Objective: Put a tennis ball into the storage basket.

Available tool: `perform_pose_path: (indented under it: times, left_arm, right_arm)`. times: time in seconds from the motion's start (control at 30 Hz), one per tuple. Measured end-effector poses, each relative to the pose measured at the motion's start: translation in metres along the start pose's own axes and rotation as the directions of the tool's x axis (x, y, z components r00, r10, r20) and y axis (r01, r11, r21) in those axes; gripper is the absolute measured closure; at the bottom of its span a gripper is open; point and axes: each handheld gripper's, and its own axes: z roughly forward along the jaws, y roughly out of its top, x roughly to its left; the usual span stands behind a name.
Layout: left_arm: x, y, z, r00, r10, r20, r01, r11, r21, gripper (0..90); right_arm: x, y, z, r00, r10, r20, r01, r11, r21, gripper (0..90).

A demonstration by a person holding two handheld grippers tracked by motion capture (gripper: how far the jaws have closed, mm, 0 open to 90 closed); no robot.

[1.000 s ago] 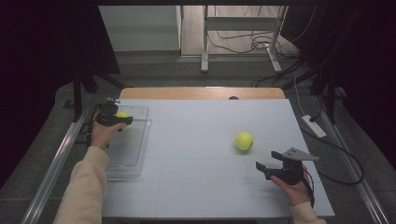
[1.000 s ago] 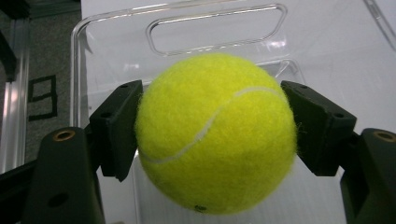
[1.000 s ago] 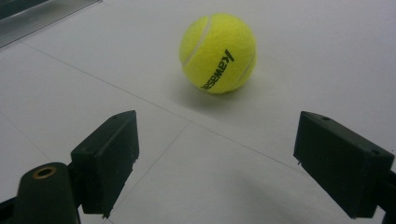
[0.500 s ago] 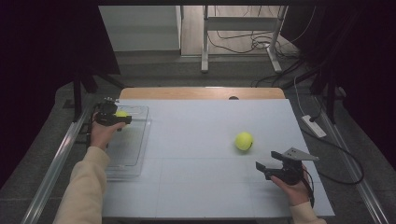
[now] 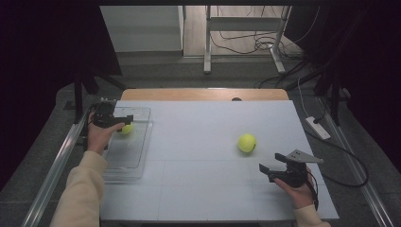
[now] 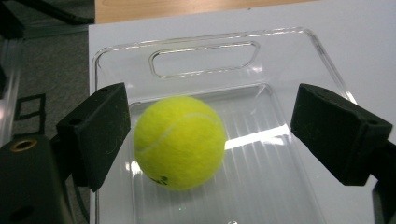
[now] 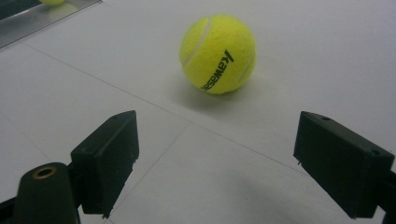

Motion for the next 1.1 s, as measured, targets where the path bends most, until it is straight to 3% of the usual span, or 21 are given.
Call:
perform_pose_path:
  times: [0.23, 0.33, 0.47, 0.67, 0.7, 0.83, 1.1]
  left_arm:
    - [-0.004, -0.003, -0.016, 0.998, 0.011, 0.062, -0.007, 0.9985, -0.054, 13.8]
    - [-0.009, -0.006, -0.022, 0.9943, 0.03, 0.103, -0.022, 0.9969, -0.076, 14.0]
    - [-0.014, -0.008, -0.026, 0.991, 0.048, 0.125, -0.037, 0.9954, -0.088, 14.1]
    - [-0.027, -0.011, -0.036, 0.9773, 0.097, 0.188, -0.076, 0.9901, -0.118, 14.1]
    - [-0.027, -0.011, -0.036, 0.9773, 0.097, 0.188, -0.076, 0.9901, -0.118, 14.1]
    - [-0.035, -0.011, -0.045, 0.966, 0.11, 0.234, -0.074, 0.9848, -0.157, 14.3]
    - [-0.046, -0.015, -0.054, 0.9532, 0.147, 0.264, -0.099, 0.9776, -0.186, 14.5]
  right_arm:
    - [0.0, 0.0, 0.0, 1.0, -0.003, 0.001, 0.003, 1.0, -0.003, 14.5]
    - [0.001, 0.0, 0.0, 1.0, -0.002, -0.001, 0.002, 1.0, -0.003, 14.5]
    - [0.0, 0.001, 0.0, 1.0, 0.002, -0.001, -0.002, 1.0, -0.006, 14.5]
    - [-0.003, 0.001, 0.0, 0.9999, 0.015, -0.002, -0.015, 1.0, -0.009, 14.5]
    - [-0.003, 0.001, 0.0, 0.9999, 0.015, -0.002, -0.015, 1.0, -0.009, 14.5]
    - [-0.003, 0.001, -0.001, 0.9998, 0.019, 0.0, -0.019, 1.0, -0.013, 14.5]
    - [-0.003, 0.001, 0.001, 0.9998, 0.019, 0.001, -0.019, 1.0, -0.012, 14.6]
